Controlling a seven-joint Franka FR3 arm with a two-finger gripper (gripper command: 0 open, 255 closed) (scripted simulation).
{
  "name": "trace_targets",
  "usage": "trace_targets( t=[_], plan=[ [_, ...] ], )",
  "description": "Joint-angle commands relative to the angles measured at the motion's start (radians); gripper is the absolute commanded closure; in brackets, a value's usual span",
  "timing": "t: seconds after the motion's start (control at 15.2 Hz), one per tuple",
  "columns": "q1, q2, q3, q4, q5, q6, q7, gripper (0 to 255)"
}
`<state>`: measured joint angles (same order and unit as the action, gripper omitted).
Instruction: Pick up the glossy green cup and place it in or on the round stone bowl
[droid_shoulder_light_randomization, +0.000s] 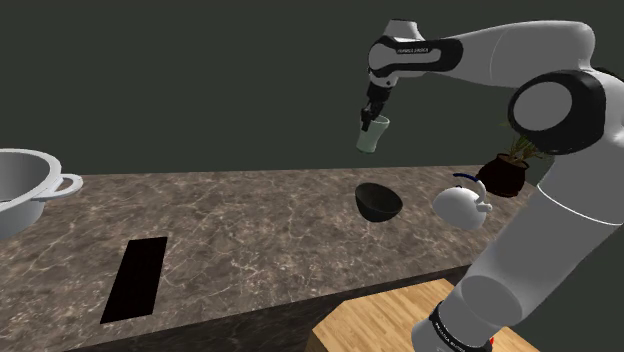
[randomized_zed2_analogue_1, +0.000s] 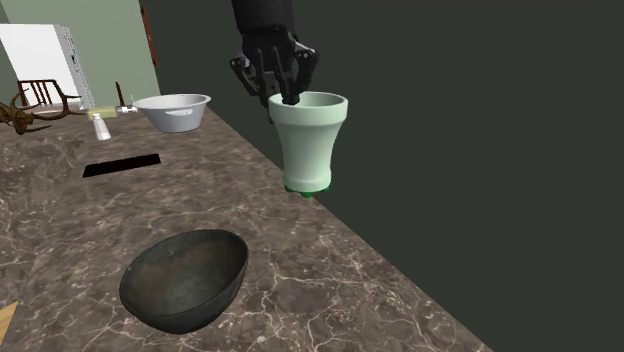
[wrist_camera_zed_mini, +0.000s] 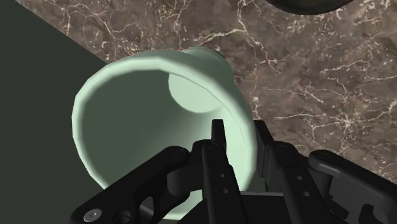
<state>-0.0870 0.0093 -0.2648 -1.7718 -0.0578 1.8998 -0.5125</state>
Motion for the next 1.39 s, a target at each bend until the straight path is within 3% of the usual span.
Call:
trace_targets(
  t=[0.0,0.86,1.32],
  plan=[
    [0.009,-0.086,0.008,-0.087,-0.026,0.002,0.023,255],
    [0.018,-0.604,0.121,-0.492,-0.102,-0.119,0.169,255],
    [0.015,-0.611,0.115,-0.591,-0.109,-0.027,0.177,255]
  ],
)
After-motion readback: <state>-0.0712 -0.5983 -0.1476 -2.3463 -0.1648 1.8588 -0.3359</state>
